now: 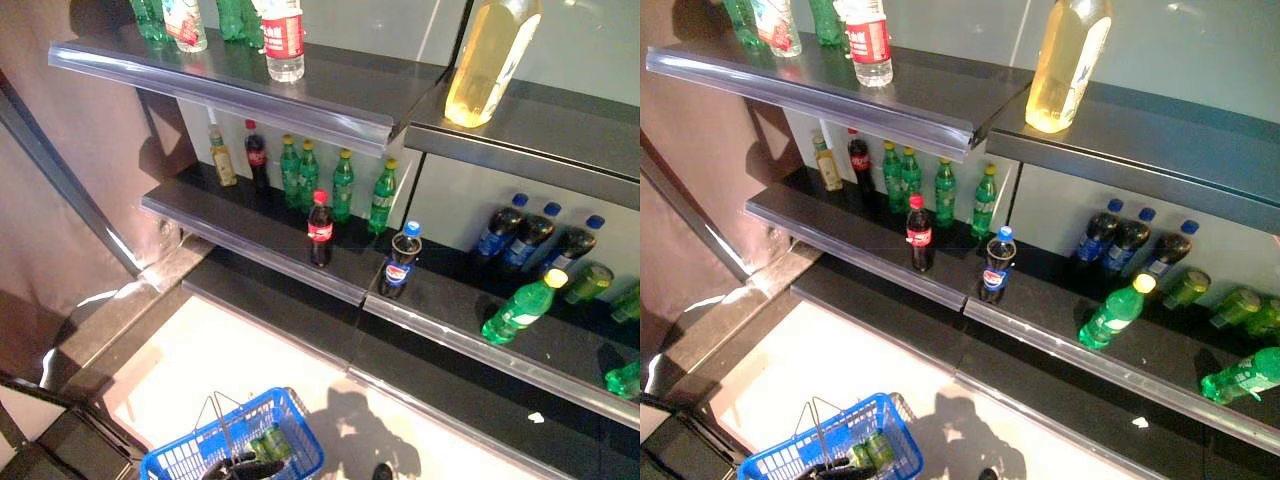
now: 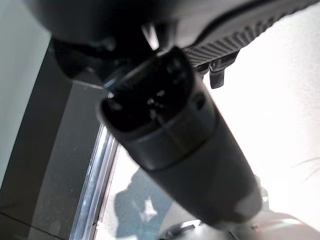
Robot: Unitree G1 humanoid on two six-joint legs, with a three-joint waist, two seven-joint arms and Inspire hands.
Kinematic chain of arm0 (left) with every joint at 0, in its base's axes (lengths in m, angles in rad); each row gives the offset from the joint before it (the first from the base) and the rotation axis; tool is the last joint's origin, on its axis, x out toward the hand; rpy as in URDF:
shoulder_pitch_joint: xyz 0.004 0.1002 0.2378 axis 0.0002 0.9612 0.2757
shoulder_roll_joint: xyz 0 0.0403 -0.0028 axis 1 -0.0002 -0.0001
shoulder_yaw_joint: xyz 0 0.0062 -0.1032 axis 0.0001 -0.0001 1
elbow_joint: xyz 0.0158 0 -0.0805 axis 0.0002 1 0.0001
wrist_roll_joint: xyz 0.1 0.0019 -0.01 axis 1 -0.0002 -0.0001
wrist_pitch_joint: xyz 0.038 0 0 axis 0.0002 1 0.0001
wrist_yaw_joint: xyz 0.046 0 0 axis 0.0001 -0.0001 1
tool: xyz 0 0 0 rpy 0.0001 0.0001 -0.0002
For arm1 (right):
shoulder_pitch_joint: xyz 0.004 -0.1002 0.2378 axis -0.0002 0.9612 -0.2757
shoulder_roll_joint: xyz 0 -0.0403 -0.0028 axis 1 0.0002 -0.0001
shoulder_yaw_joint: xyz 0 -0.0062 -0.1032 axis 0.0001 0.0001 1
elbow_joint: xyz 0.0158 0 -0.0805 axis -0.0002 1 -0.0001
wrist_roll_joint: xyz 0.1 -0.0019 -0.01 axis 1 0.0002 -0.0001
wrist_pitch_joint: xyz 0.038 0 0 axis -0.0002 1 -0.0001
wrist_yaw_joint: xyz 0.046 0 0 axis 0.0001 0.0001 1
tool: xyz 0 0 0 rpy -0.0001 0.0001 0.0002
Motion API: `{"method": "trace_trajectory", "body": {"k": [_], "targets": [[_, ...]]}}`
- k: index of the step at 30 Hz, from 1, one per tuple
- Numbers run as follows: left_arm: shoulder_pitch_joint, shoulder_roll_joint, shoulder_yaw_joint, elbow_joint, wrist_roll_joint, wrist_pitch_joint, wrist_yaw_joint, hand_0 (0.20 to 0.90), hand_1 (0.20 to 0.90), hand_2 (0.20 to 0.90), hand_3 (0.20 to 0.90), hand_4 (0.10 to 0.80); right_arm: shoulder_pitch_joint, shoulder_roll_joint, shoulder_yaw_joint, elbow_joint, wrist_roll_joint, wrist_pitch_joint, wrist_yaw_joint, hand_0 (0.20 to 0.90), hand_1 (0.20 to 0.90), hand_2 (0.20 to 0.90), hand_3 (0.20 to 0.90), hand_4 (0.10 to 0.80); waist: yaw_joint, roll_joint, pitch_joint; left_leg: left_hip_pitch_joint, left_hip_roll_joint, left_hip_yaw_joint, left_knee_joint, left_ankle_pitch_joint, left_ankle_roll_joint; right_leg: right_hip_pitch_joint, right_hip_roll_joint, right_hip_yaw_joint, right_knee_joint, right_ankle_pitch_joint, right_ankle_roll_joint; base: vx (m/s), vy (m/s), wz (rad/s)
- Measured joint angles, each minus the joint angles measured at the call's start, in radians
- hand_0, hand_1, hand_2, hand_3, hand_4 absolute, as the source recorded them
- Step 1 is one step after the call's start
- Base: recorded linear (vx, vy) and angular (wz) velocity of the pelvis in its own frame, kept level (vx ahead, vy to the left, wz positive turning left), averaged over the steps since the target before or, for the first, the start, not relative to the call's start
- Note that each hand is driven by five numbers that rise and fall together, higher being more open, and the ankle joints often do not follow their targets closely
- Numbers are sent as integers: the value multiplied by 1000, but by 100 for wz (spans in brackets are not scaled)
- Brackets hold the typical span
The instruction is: Pick up the drink and place into the basket.
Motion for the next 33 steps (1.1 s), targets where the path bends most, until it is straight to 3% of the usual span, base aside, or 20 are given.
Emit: {"method": "trace_trajectory", "body": {"k": [19, 23, 30, 33], "targets": [[31, 1, 1, 7, -2, 3, 6, 300, 300, 300, 200, 100, 27, 1, 3, -1, -31, -26, -27, 900, 900, 900, 900, 800, 0, -1, -38, 3, -1, 0, -8, 3, -4, -1, 0, -1, 0, -1, 2, 0, 0, 0], [31, 3, -4, 7, -1, 7, 7, 300, 300, 300, 200, 100, 27, -7, 92, -43, -209, -72, -70, 900, 900, 900, 900, 800, 2, -4, -41, 3, 0, -2, -8, 3, -4, 0, 0, -2, 0, -1, 2, 3, -8, 0], [34, 6, -7, -2, 0, 9, 8, 300, 300, 300, 200, 100, 0, -21, 196, -126, -315, -137, -103, 900, 900, 900, 900, 800, 18, -12, -45, 3, 1, -25, -8, 4, -4, 13, -1, -26, -1, -4, 3, 15, -19, 10], [45, 5, -7, -15, 1, 19, 25, 300, 300, 300, 200, 100, -2, -84, 260, -322, -315, -209, -111, 900, 900, 900, 900, 800, 26, -11, -42, 3, 1, -26, -8, 4, -5, 13, -1, -27, -1, -4, 3, 0, 0, 0]]}}
